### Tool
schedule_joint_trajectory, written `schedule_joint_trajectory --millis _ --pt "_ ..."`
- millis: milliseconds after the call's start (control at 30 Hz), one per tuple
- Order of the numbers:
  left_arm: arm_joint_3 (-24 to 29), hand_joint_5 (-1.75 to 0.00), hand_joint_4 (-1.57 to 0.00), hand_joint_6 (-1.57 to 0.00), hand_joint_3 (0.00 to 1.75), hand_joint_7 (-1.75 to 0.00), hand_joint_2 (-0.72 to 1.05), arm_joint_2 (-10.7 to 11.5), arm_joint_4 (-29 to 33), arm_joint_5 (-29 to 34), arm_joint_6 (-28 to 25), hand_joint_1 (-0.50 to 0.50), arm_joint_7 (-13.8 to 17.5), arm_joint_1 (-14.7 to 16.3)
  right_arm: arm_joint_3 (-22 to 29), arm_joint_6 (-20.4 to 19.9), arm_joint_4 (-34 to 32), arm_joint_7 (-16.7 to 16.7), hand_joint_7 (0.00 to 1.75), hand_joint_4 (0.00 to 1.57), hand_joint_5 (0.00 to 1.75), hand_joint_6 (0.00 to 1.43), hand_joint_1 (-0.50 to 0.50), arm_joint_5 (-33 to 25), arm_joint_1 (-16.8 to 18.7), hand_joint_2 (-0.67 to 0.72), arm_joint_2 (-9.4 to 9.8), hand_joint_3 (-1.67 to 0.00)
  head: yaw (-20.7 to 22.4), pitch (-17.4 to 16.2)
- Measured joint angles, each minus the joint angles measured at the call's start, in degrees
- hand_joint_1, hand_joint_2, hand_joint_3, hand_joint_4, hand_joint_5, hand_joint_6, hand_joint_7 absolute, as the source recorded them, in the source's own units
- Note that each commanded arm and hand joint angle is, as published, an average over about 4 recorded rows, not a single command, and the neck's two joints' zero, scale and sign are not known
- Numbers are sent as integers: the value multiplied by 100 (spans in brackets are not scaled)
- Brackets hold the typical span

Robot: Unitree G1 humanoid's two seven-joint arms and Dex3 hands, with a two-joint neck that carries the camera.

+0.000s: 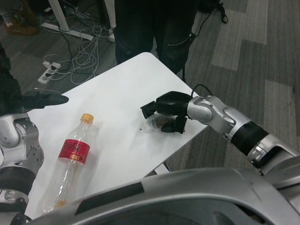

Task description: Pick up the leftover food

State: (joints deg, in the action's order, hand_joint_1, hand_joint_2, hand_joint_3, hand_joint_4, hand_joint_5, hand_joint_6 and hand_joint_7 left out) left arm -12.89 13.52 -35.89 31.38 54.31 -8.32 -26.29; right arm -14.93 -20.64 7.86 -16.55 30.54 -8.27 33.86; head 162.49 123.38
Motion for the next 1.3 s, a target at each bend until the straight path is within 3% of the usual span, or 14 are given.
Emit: schedule_joint_trajectory --millis 167,433,567,800,1000,1133,1300 --pt "8 0 -34 0 0 0 -37 -5 0 29 2 -50 1 5 423 -130 -317 396 164 134 165 126 -38 -676 17 -54 -287 -151 136 247" --pt "6 0 -30 0 0 0 -37 -51 -1 59 2 -50 1 6 627 -224 -352 812 164 135 165 126 -38 -1567 -86 -56 -692 -151 310 854" --pt "-5 0 -30 0 0 0 -37 -139 -21 55 0 -50 1 4 614 -280 -288 1010 161 135 165 126 -38 -1952 -403 -59 -931 -143 441 1610" --pt "-33 0 -30 0 0 0 -37 -229 -195 -22 -8 -50 5 -75 255 -885 600 1470 164 134 165 126 -38 -2623 -1038 -60 -1469 -143 561 2022" --pt "-48 0 -30 0 0 0 -37 -399 -238 -149 -30 -50 3 -79 -265 -1189 1164 1767 164 137 165 126 -38 -3359 -1417 -54 -1376 -143 585 2097" --pt "-58 0 -30 0 0 0 -37 -429 -257 -236 -32 -50 5 -80 -450 -1262 1247 1825 161 134 165 126 -38 -3508 -1587 -60 -1241 -143 629 2001" --pt "-62 0 -30 0 0 0 -37 -458 -274 -244 -33 -50 5 -80 -604 -1330 1287 1874 166 136 165 126 -38 -3700 -1624 -59 -1099 -143 722 1915"
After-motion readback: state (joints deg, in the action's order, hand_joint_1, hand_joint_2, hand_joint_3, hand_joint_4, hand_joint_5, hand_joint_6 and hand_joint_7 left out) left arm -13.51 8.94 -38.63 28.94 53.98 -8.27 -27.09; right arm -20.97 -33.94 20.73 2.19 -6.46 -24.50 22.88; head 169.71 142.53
